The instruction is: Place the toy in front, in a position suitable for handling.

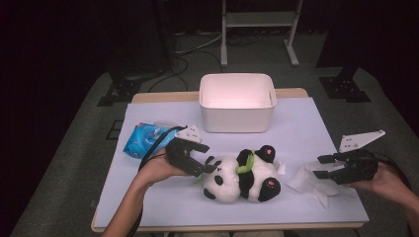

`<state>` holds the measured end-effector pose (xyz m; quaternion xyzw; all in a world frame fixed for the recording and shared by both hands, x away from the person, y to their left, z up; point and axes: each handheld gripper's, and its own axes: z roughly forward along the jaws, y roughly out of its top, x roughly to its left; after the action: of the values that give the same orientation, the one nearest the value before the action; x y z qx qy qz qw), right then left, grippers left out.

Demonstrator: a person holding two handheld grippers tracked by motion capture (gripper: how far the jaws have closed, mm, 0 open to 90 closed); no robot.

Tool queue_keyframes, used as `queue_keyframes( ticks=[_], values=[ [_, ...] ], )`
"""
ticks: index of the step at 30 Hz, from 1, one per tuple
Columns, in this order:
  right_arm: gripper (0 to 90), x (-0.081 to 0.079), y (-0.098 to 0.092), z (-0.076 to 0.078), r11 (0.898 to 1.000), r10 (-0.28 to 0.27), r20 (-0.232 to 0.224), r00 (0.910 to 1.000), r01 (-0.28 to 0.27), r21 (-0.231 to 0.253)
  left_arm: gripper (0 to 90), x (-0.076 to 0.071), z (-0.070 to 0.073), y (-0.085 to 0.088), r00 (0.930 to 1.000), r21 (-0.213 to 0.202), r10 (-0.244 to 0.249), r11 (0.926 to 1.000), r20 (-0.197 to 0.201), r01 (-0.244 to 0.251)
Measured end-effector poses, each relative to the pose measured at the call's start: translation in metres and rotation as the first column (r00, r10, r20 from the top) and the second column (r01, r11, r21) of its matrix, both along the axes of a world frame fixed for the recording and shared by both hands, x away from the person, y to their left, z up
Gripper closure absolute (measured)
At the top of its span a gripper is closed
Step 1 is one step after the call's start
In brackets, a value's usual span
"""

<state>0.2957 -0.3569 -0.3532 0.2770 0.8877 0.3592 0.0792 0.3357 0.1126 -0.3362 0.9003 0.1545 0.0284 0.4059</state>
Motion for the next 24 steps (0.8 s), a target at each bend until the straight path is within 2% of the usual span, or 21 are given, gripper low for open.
queue_keyframes(
  ticks=[11, 15, 18, 24],
  values=[
    [41.0, 0.002, 0.006, 0.01, 1.0, 0.017, 0.015, 0.9997, -0.017, -0.018, 22.3, -0.005, -0.003, 0.01, 0.9997, -0.001, 0.021, 0.9998, 0.015, -0.021],
    [44.0, 0.003, 0.008, 0.015, 0.999, 0.025, 0.015, 0.9996, -0.025, -0.02, 21.9, -0.006, -0.003, 0.011, 0.9996, 0.002, 0.019, 0.9998, 0.02, -0.019],
    [42.9, 0.004, 0.008, 0.014, 0.999, 0.023, 0.013, 0.9996, -0.023, -0.035, 21.9, -0.006, -0.004, 0.01, 0.9997, 0.006, 0.016, 0.9999, 0.017, -0.016],
    [43.8, 0.004, 0.005, 0.013, 1.0, 0.015, 0.012, 0.9998, -0.015, -0.025, 22.0, -0.006, -0.004, 0.009, 0.9997, 0.004, 0.015, 0.9999, 0.019, -0.015]
  ],
)
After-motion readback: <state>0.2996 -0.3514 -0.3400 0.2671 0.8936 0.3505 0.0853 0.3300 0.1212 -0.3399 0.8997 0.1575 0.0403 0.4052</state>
